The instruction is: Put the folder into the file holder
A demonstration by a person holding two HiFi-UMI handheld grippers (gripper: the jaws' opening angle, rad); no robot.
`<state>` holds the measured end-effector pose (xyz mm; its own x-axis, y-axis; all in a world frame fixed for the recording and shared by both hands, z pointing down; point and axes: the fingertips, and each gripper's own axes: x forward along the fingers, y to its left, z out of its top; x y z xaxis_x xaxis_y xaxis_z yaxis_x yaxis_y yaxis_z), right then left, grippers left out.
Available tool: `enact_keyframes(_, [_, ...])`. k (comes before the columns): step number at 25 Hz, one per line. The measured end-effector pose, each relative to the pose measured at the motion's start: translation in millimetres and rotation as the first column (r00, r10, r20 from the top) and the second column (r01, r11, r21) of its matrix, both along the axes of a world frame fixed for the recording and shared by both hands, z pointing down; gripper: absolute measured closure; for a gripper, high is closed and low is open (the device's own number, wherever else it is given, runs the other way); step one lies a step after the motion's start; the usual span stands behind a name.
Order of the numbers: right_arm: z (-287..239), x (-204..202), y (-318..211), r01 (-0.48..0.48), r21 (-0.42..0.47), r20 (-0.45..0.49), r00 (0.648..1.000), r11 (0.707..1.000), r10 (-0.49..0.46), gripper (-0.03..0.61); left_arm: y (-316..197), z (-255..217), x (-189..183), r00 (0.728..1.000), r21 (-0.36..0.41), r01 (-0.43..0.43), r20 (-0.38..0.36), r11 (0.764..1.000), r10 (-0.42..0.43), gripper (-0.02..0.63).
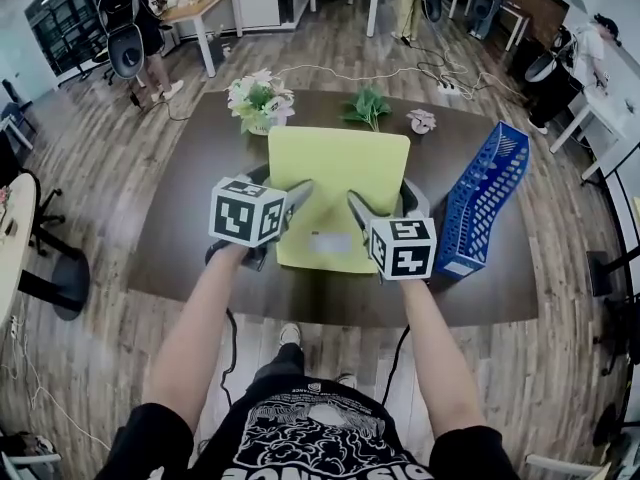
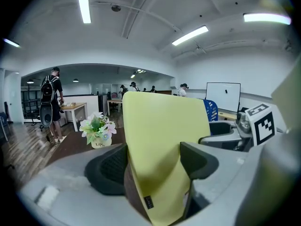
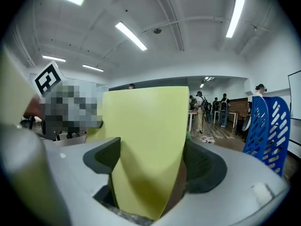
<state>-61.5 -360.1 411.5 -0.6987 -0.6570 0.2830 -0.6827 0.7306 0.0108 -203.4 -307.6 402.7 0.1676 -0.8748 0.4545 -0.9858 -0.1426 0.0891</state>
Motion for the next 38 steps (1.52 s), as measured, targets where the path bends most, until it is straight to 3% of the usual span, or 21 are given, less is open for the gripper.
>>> enact_keyframes(8, [-9.4,11.3,25.5,0.012,0.091,0.02,1.0,0.996,-0.014,0.161,28.4,-10.4,12.2,0.999,0.046,0.041,0.031,0.998,-0.042,0.25])
enact_keyframes(23, [-14.5,36.2,62.0,0.062,0.168,0.018,0.998,0.984,-0.066,0.181,71.6,-16.0,37.0,0.99,0.1,0.113,0.07,0.989,-0.12,0.25])
enact_keyframes(38, [-20.9,60.5,86.6,0.194,0.144,0.016,0.98,0.97,-0.198,0.232,103.7,-16.8,56.2,0.985,0.105,0.128,0.102,0.986,-0.139,0.245])
